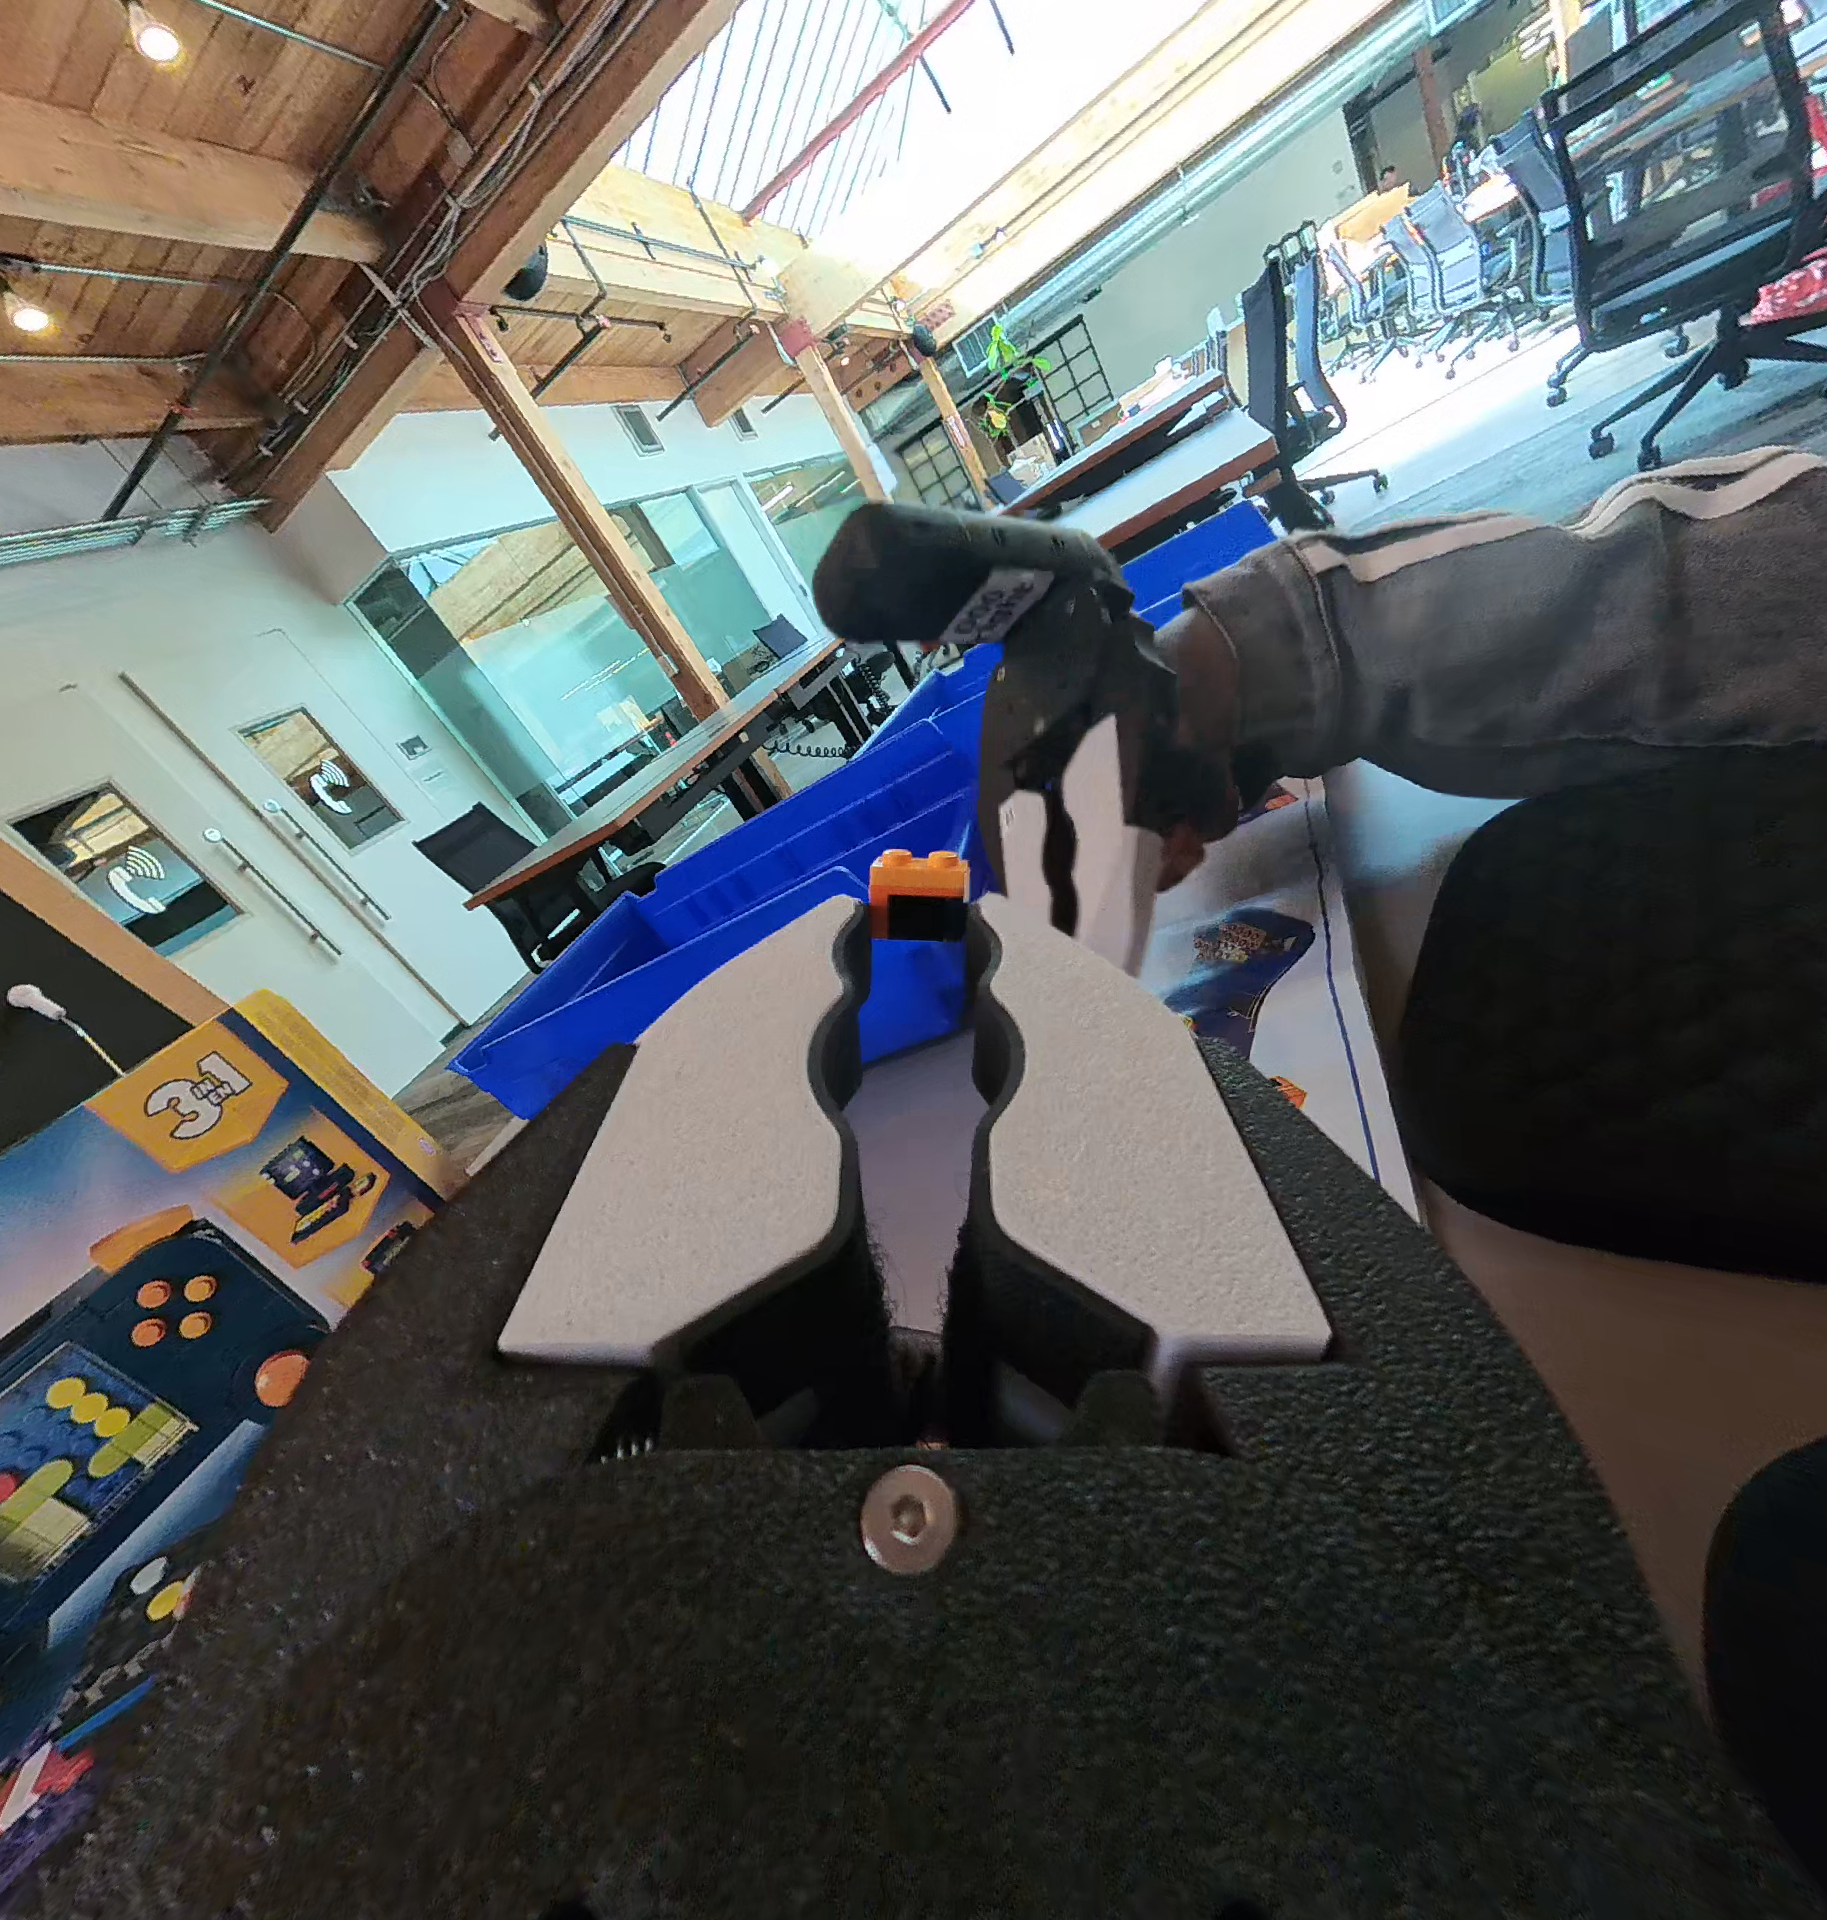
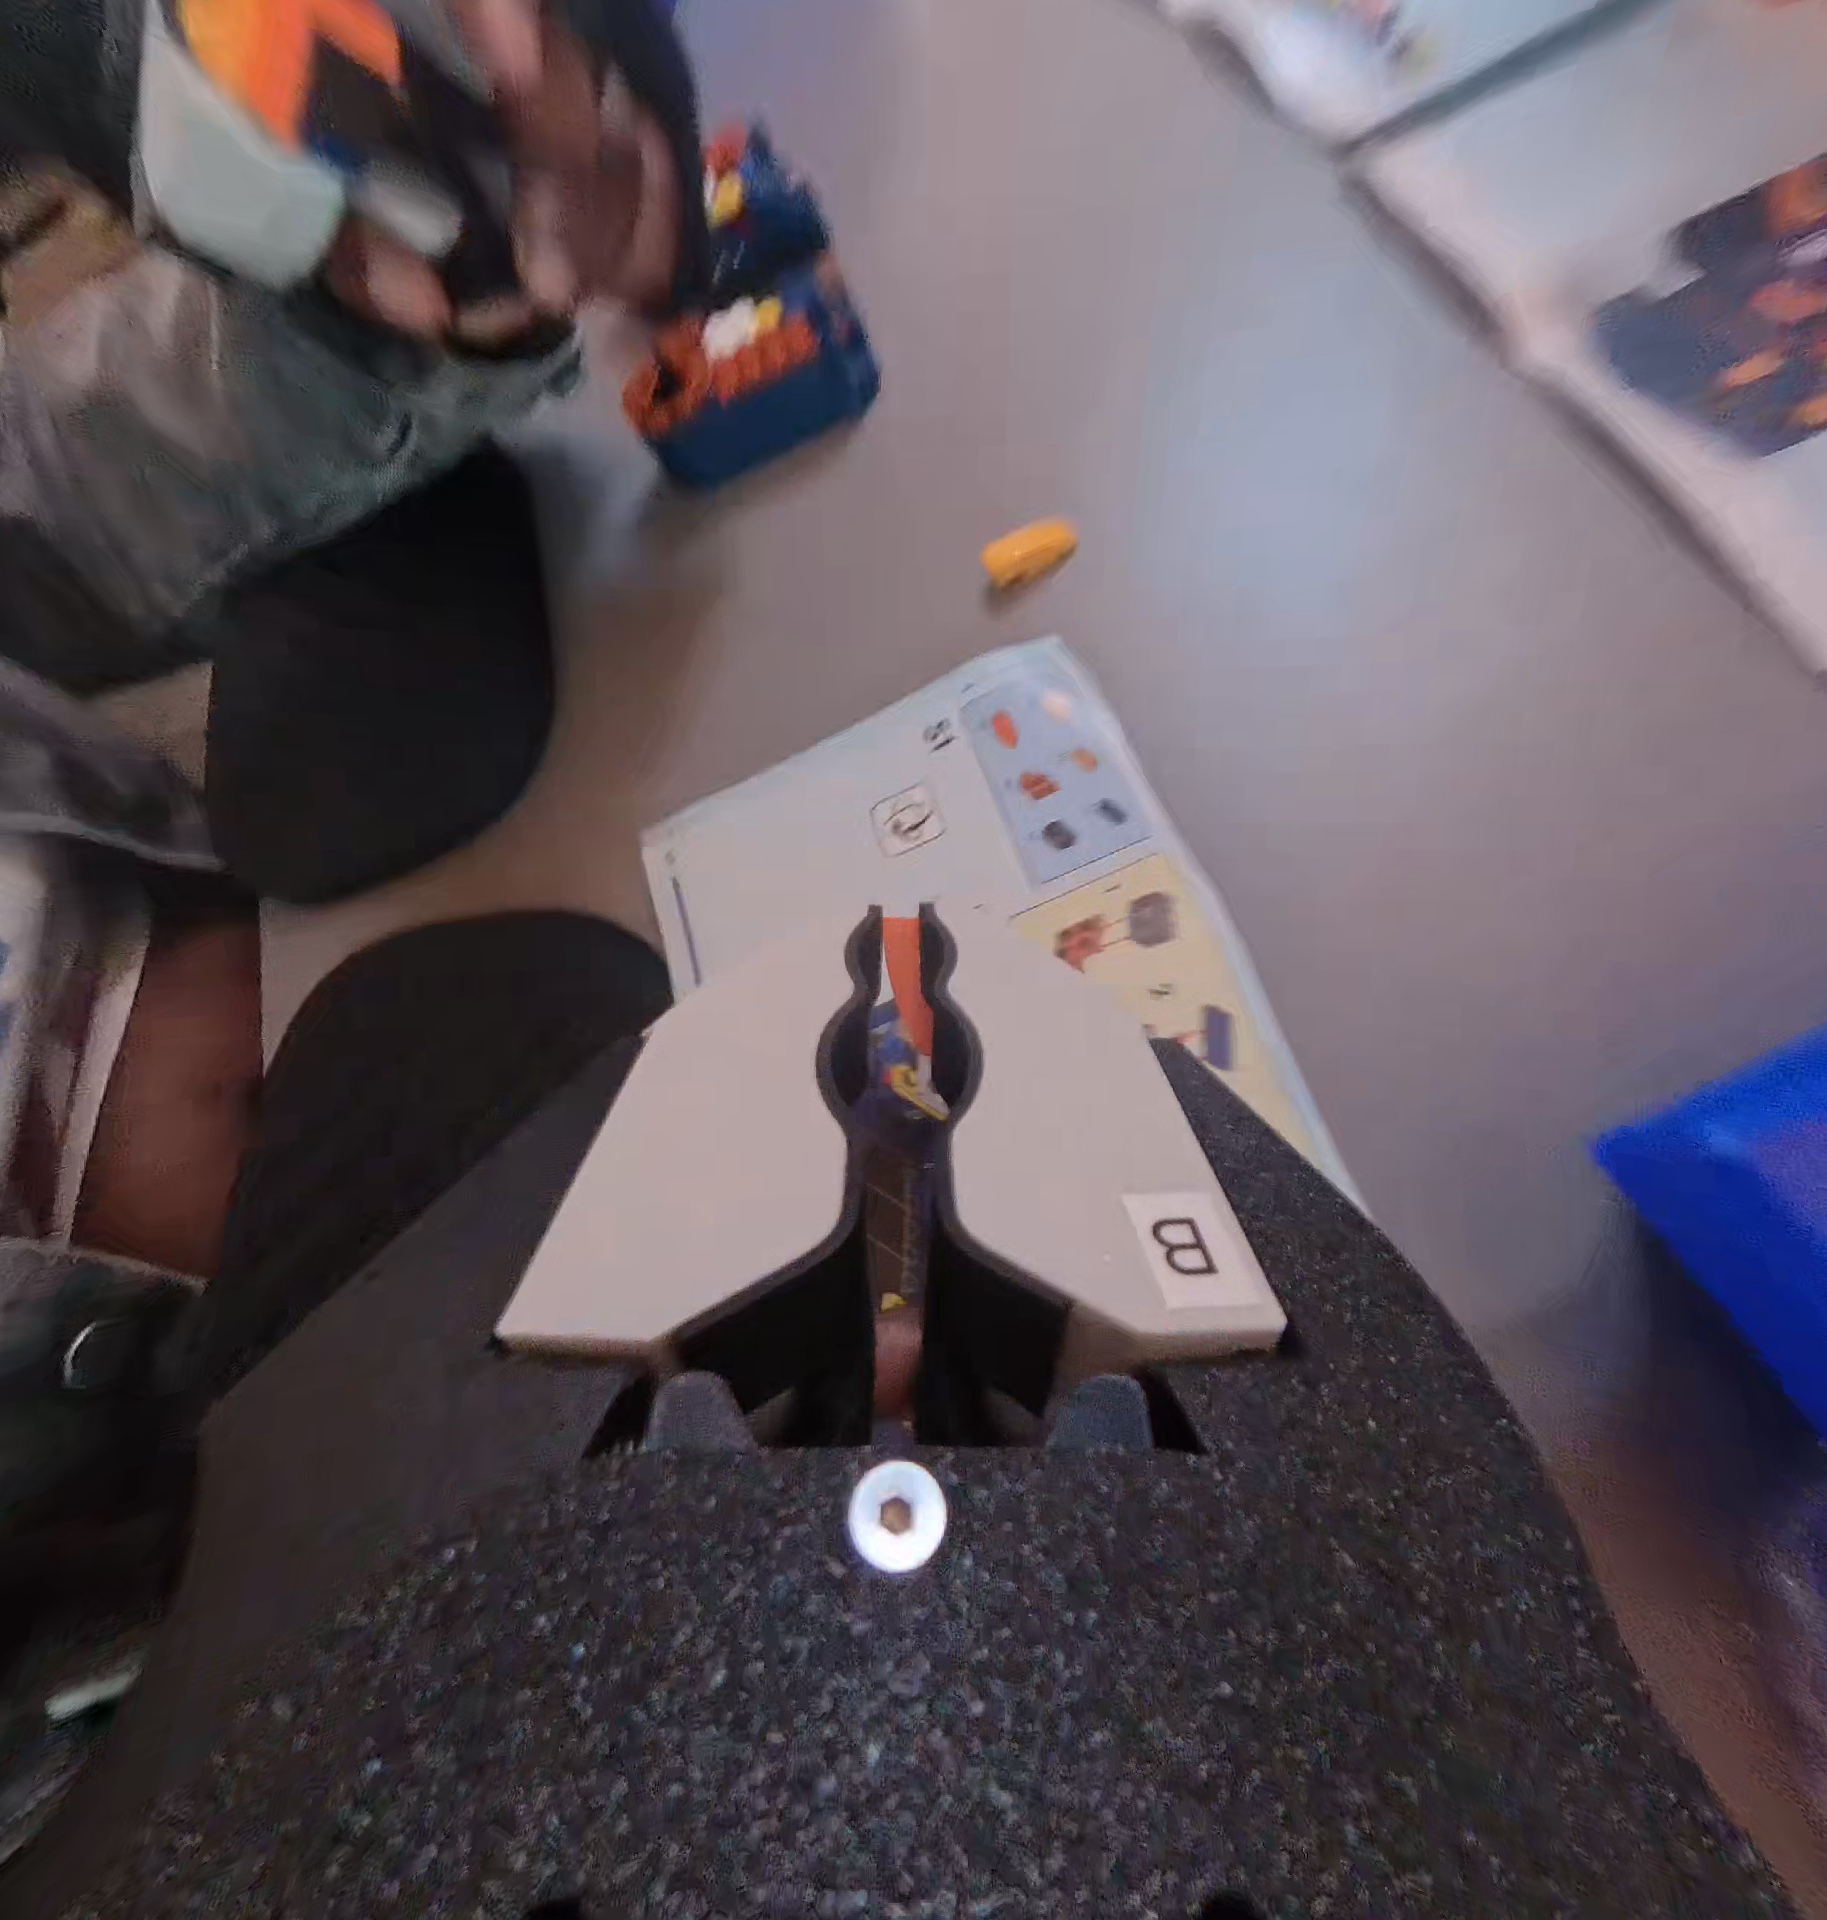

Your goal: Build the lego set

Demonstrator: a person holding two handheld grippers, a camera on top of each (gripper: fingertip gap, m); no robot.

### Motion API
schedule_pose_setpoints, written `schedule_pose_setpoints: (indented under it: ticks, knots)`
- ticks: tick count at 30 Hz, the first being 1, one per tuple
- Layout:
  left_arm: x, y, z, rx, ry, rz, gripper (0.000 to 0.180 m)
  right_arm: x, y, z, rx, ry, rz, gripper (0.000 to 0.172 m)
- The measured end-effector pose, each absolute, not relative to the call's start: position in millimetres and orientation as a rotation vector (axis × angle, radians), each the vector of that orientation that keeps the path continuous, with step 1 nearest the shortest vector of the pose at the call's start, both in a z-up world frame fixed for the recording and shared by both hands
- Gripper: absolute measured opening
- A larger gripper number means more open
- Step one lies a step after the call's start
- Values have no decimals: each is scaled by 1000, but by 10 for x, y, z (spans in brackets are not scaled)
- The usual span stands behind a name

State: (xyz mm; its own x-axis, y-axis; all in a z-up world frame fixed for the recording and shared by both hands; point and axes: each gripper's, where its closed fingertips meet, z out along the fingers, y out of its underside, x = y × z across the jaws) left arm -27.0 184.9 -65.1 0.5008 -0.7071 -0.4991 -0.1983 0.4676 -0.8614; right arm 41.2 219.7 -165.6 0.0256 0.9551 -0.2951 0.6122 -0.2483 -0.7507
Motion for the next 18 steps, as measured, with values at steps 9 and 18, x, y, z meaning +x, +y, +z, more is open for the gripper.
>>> schedule_pose_setpoints:
  ticks: [9,18]
  knots:
    - [-225,1809,-678,-1077,1065,-422,16,150,1887,-2057,-1966,-1803,1116,10]
    - [-249,1823,-702,-1085,1059,-423,16,285,1972,-1766,-1448,-1924,812,24]
